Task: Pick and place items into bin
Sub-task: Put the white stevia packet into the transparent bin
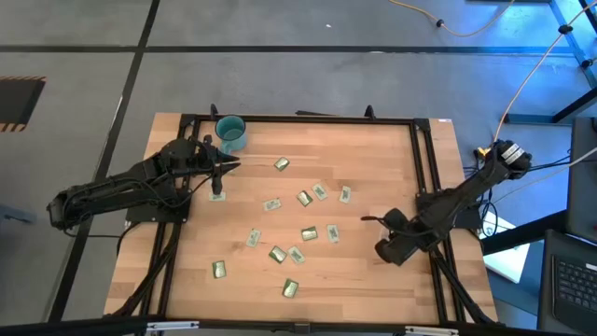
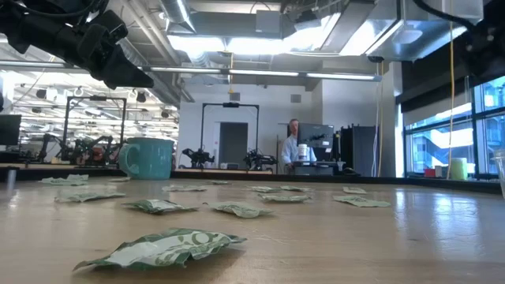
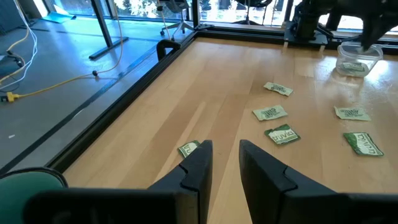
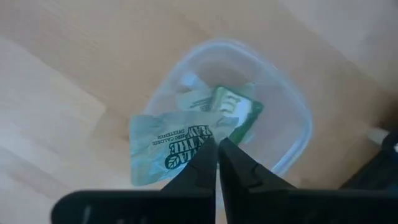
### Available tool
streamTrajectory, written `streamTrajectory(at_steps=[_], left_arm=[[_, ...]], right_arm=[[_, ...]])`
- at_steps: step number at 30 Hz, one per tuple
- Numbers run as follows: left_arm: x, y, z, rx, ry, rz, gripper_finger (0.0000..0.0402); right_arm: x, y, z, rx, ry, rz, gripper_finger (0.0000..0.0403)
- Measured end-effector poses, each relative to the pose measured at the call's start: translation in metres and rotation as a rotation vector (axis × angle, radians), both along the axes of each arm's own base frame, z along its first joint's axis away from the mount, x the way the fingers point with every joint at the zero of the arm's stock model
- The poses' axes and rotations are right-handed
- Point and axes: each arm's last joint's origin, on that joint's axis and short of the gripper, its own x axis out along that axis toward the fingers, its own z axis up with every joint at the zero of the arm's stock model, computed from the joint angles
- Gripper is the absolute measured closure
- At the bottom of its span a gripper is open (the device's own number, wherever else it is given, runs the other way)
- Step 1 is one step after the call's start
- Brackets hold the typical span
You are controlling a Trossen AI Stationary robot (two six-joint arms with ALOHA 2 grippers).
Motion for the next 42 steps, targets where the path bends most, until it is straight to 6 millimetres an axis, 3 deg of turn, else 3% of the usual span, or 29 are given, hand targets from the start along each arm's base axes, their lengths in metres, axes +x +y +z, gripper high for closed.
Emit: streamTrajectory(at_steps=[9,17,27,31,35,42], left_arm=[[0.0,0.0,0.0,0.0,0.0,0.0,0.0327],[0.0,0.0,0.0,0.0,0.0,0.0,0.0327],[0.0,0.0,0.0,0.0,0.0,0.0,0.0327],[0.0,0.0,0.0,0.0,0.0,0.0,0.0327],[0.0,0.0,0.0,0.0,0.0,0.0,0.0327],[0.0,0.0,0.0,0.0,0.0,0.0,0.0327]], right_arm=[[-0.006,-0.005,-0.009,-0.032,0.038,0.015,0.039],[-0.006,-0.005,-0.009,-0.034,0.041,0.02,0.0324],[0.014,-0.009,0.025,-0.118,-0.074,0.028,0.0298],[0.031,-0.028,0.036,-0.201,-0.134,0.059,0.0297],[0.05,-0.061,0.037,-0.231,-0.137,0.08,0.0297],[0.088,-0.118,0.04,-0.259,-0.299,0.278,0.0297]])
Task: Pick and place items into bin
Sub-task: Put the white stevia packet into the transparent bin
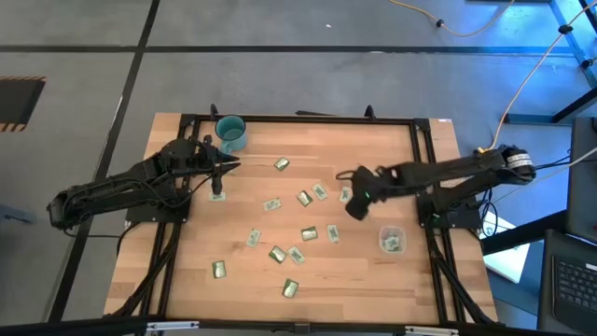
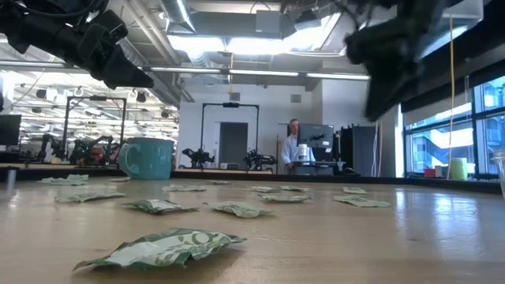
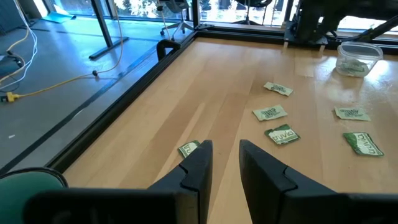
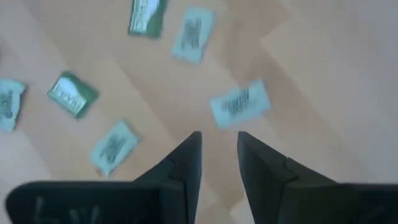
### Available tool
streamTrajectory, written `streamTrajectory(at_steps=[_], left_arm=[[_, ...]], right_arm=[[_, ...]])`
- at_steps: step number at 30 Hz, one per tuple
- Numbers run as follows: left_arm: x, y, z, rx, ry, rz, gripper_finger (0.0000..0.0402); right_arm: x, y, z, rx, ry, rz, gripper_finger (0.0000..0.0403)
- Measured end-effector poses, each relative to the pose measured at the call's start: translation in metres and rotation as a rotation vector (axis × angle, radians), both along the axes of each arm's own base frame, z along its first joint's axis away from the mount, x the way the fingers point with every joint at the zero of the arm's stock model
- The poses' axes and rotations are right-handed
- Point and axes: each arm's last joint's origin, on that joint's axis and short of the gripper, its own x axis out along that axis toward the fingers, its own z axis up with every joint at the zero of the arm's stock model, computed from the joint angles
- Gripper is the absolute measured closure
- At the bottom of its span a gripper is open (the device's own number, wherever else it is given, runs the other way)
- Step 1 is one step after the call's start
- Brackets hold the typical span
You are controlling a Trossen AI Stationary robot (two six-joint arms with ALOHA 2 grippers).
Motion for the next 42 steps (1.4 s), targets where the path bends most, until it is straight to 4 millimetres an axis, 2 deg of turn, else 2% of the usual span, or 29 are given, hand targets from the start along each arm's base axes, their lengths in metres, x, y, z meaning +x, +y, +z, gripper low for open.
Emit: streamTrajectory(at_steps=[4,9,15,20,26,36,42], left_arm=[[0.0,0.0,0.0,-0.001,0.001,0.0,0.0327],[0.0,0.0,0.0,-0.002,0.004,0.0,0.0327],[0.0,0.0,-0.001,-0.003,0.007,0.0,0.0327],[0.0,0.0,-0.001,-0.003,0.006,0.0,0.0327],[0.0,0.0,-0.001,-0.003,0.007,0.0,0.0327],[0.0,0.0,-0.001,-0.003,0.007,0.0,0.0327],[0.0,0.0,-0.001,-0.003,0.007,0.0,0.0327]], right_arm=[[0.012,-0.025,-0.017,-0.022,0.075,0.045,0.0297],[0.026,-0.041,-0.047,-0.029,0.18,0.079,0.0297],[0.033,-0.048,-0.078,0.015,0.292,0.088,0.0297],[0.037,-0.049,-0.093,0.029,0.333,0.103,0.0297],[0.039,-0.051,-0.099,0.052,0.344,0.088,0.0309],[0.037,-0.056,-0.1,0.055,0.356,0.071,0.0393],[0.034,-0.053,-0.092,0.054,0.335,0.069,0.0396]])
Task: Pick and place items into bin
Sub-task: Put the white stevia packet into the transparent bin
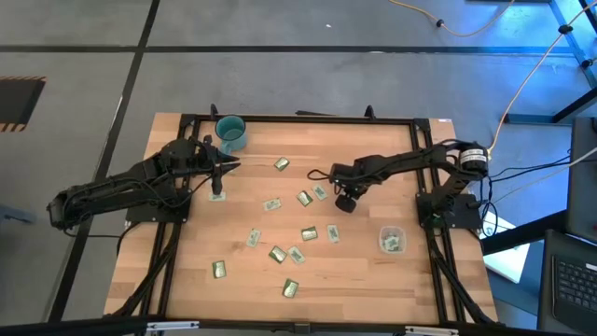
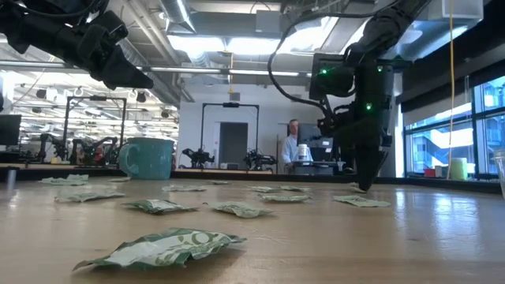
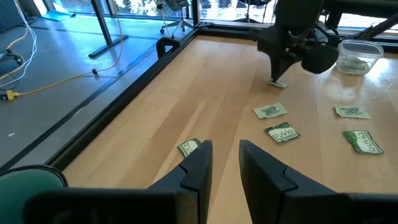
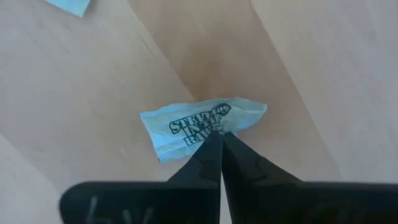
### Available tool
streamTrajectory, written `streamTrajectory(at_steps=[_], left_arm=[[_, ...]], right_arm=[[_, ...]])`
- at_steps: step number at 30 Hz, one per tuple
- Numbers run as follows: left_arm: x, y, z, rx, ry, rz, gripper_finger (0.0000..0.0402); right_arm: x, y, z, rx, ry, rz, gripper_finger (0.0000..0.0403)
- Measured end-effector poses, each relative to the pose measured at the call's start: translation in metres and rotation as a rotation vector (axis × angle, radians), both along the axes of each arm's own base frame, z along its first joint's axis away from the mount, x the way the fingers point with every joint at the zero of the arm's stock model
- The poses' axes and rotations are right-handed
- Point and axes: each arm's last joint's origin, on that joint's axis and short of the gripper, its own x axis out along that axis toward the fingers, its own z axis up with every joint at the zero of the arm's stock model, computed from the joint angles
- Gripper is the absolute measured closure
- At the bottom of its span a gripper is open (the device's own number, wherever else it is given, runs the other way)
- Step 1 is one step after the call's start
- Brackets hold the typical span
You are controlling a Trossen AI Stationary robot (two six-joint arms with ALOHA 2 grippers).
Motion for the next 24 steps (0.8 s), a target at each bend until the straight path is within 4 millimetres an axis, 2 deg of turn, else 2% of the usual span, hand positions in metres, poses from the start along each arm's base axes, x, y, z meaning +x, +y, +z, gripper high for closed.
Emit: streamTrajectory(at_steps=[6,9,13,19,24], left_arm=[[0.0,0.0,0.0,0.0,0.0,0.0,0.0327],[0.0,0.0,0.0,0.0,0.0,0.0,0.0327],[0.0,0.0,0.0,-0.001,0.001,0.0,0.0327],[0.0,0.0,0.0,-0.001,0.0,-0.001,0.0327],[0.0,0.0,0.0,-0.001,0.001,-0.001,0.0327]], right_arm=[[-0.013,0.018,0.041,0.003,-0.106,-0.027,0.04],[-0.029,0.034,0.064,0.057,-0.137,-0.059,0.0401],[-0.054,0.064,0.084,0.161,-0.108,-0.115,0.0401],[-0.087,0.114,0.1,0.266,-0.049,-0.218,0.0402],[-0.101,0.148,0.097,0.287,-0.012,-0.297,0.0402]])
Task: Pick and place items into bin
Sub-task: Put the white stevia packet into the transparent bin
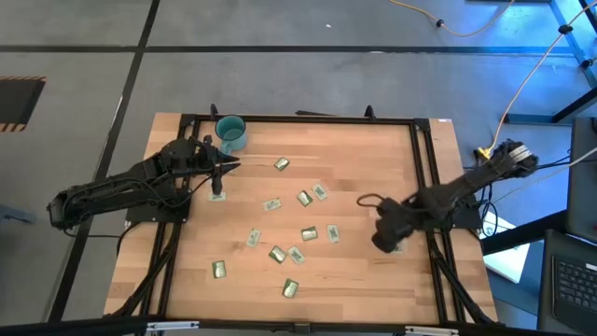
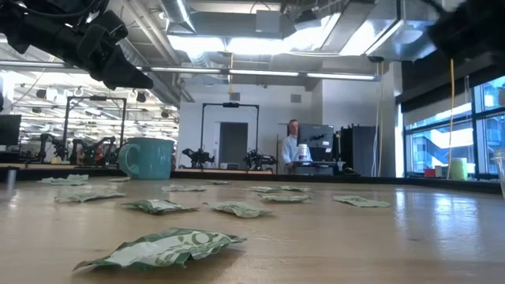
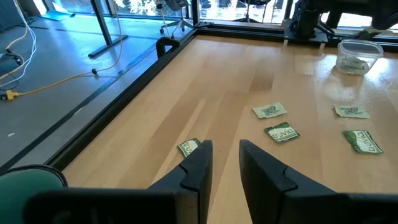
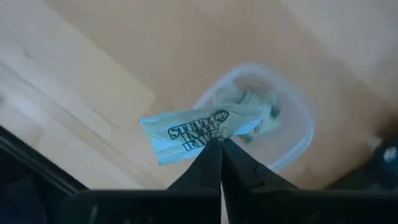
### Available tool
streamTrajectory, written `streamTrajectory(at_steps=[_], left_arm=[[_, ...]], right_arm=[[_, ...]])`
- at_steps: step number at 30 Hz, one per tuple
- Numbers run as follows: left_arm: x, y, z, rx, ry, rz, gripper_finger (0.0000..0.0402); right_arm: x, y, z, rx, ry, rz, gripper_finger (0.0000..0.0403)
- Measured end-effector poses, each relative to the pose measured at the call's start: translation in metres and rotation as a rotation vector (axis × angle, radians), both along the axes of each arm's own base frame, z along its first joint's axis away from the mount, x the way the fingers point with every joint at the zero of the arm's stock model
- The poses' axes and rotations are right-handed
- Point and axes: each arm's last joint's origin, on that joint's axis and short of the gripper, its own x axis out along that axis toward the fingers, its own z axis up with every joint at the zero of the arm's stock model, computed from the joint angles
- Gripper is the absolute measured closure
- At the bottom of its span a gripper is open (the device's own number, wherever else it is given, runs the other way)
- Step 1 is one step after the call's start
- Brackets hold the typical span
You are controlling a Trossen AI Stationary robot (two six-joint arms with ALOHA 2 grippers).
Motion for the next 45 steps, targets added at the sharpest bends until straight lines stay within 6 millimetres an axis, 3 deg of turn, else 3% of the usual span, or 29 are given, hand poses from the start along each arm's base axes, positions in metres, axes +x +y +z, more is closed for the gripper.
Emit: streamTrajectory(at_steps=[6,15,22,37,45], left_arm=[[0.0,0.0,0.0,0.0,-0.001,0.0,0.0327],[0.0,0.0,0.0,0.0,-0.001,0.0,0.0327],[0.0,0.0,0.0,0.0,-0.001,0.0,0.0327],[0.0,0.0,0.0,0.0,-0.001,0.0,0.0327],[0.0,0.0,0.0,0.0,-0.001,0.0,0.0327]], right_arm=[[-0.006,0.016,-0.023,-0.053,0.096,-0.054,0.0402],[-0.004,0.017,-0.045,-0.111,0.176,-0.054,0.0402],[-0.001,0.019,-0.045,-0.096,0.154,-0.043,0.039],[-0.005,0.017,-0.039,-0.09,0.202,-0.043,0.0317],[0.014,0.016,-0.02,-0.122,0.039,0.037,0.0314]])
